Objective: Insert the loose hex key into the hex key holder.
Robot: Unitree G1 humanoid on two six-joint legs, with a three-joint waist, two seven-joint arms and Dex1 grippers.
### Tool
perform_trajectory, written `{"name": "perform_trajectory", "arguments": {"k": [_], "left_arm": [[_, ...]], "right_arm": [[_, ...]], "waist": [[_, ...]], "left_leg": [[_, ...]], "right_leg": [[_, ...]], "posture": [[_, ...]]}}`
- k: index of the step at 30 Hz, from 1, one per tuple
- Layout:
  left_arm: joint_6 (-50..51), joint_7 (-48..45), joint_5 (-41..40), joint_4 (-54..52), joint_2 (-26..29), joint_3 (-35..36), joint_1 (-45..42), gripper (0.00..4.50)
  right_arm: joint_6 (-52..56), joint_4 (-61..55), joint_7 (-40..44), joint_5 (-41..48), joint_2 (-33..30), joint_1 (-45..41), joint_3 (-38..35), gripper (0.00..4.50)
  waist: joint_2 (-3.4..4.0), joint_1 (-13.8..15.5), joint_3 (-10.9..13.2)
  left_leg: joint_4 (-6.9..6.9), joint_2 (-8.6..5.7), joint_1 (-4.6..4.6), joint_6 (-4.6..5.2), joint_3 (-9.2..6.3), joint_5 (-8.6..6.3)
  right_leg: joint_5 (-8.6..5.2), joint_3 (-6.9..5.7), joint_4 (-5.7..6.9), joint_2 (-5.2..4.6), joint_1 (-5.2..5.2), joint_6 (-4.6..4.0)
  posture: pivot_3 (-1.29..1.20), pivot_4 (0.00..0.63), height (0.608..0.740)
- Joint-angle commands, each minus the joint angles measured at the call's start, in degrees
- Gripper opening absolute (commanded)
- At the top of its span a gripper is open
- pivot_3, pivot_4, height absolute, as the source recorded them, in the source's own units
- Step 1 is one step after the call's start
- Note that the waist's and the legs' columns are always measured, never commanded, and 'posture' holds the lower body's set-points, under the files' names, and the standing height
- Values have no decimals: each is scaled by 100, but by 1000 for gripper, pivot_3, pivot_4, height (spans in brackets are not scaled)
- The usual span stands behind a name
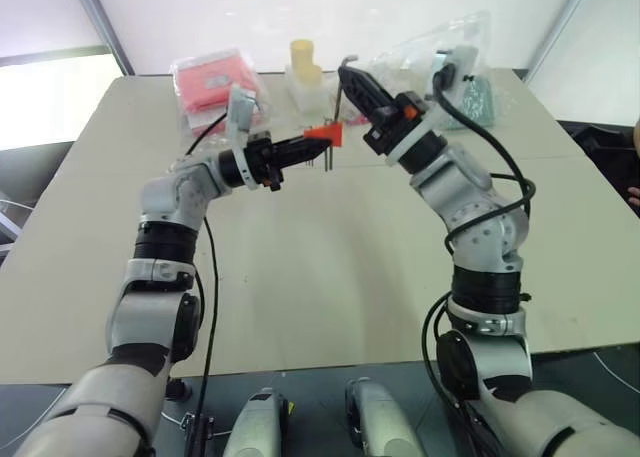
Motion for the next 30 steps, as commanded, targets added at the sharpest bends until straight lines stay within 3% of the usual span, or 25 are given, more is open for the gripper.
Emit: {"name": "perform_trajectory", "arguments": {"k": [1,13,20,30], "left_arm": [[4,-94,-101,-380,100,76,-63,0],[-31,-57,-48,-494,150,42,-8,0],[-641,-227,436,-293,247,-263,209,0],[-1146,-149,461,17,95,-78,-28,0]], "right_arm": [[-130,56,12,-45,-116,-77,-78,49],[-169,91,36,-14,-132,-79,-22,49],[-150,63,-29,66,-151,-196,-123,49],[186,-168,-167,510,-148,-154,-201,49]], "waist": [[0,-3,0],[0,-1,0],[0,1,0],[0,4,0]], "left_leg": [[0,0,0,0,0,0],[0,1,0,0,0,0],[-1,0,0,0,1,0],[0,5,-2,0,0,0]], "right_leg": [[0,0,0,0,0,0],[0,0,0,0,0,0],[0,0,0,0,0,0],[0,0,-1,-1,0,0]], "posture": [[0,150,739],[0,150,739],[0,150,739],[0,150,739]]}}
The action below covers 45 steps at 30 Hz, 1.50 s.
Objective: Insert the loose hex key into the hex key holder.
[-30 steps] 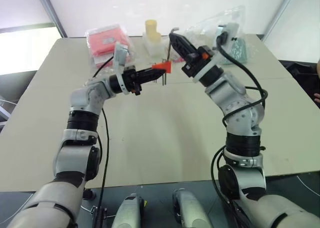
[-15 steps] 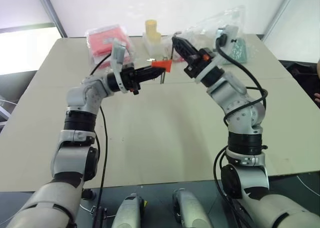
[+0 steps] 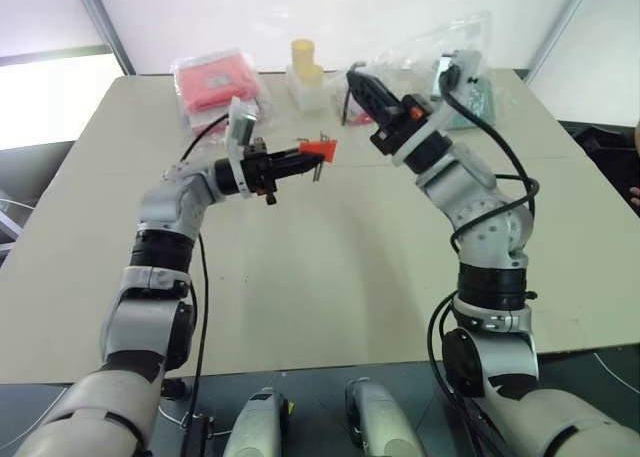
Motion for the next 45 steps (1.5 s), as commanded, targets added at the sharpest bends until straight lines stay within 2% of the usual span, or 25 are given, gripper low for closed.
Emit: {"name": "perform_trajectory", "arguments": {"k": [1,36,45], "left_arm": [[-186,-14,-70,-84,-31,143,-240,0],[-80,170,-249,-95,-164,292,-473,0],[42,-1,-122,-348,-28,145,-202,0]], "right_arm": [[36,-355,-40,205,-27,-123,-75,49],[56,-464,-107,177,33,113,85,49],[-97,-276,-82,82,-40,27,28,49]], "waist": [[0,0,0],[0,-2,0],[0,-6,0]], "left_leg": [[0,0,0,0,0,0],[0,-2,0,0,0,0],[0,-3,0,0,0,0]], "right_leg": [[0,0,0,0,0,0],[0,0,0,1,0,0],[0,0,0,2,0,0]], "posture": [[0,150,739],[0,150,739],[0,150,739]]}}
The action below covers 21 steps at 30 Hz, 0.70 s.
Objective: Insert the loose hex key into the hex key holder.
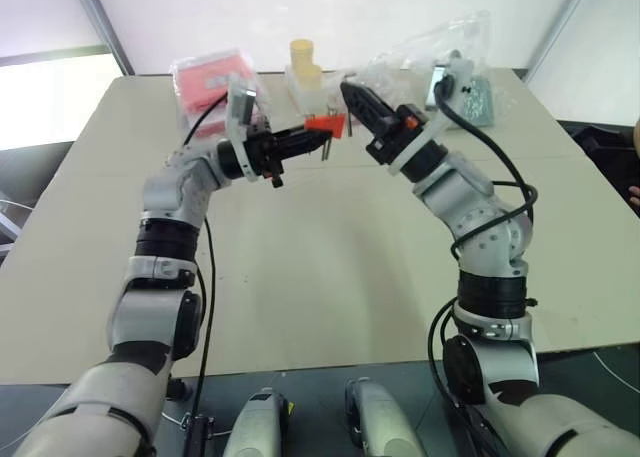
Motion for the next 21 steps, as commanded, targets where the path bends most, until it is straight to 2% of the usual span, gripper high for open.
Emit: {"name": "perform_trajectory", "arguments": {"k": [1,21], "left_arm": [[-86,-103,62,-198,102,-59,109,0],[98,-86,-81,-384,-152,-60,97,0]], "right_arm": [[-178,-70,23,-2,-49,-211,-106,49],[-196,-140,-37,26,11,-216,-57,49]], "waist": [[0,0,0],[0,0,0]], "left_leg": [[0,0,0,0,0,0],[0,1,-1,0,0,0]], "right_leg": [[0,0,0,0,0,0],[0,0,0,0,-1,0]], "posture": [[0,150,739],[0,150,739]]}}
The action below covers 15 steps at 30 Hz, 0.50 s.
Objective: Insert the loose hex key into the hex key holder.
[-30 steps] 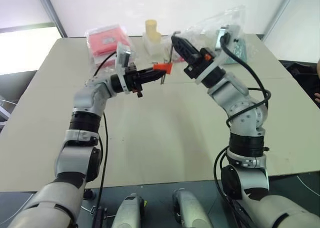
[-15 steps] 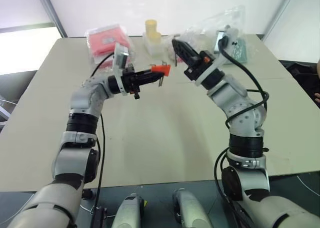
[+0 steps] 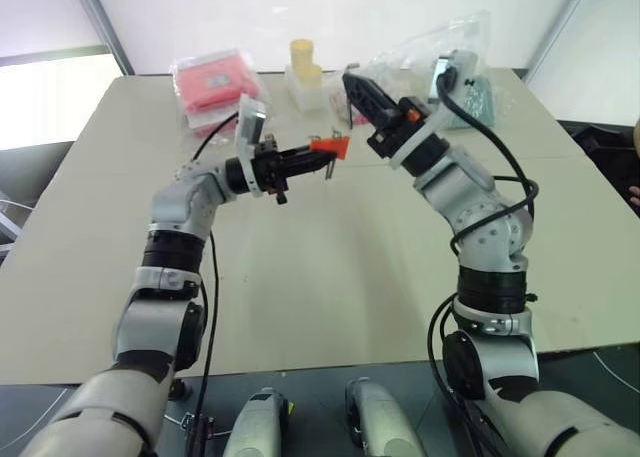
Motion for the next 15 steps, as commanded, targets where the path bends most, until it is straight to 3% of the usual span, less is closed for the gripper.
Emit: {"name": "perform_trajectory", "arguments": {"k": [1,15], "left_arm": [[51,1,-173,-323,8,96,-214,0],[155,129,-266,-419,46,178,-243,0]], "right_arm": [[-101,-247,-25,45,24,-69,-46,49],[-116,-236,-30,48,34,-32,-26,49]], "waist": [[0,2,0],[0,2,0]], "left_leg": [[0,0,0,0,0,0],[0,0,0,0,0,0]], "right_leg": [[0,0,0,0,0,0],[0,0,0,-1,0,0]], "posture": [[0,150,739],[0,150,739]]}}
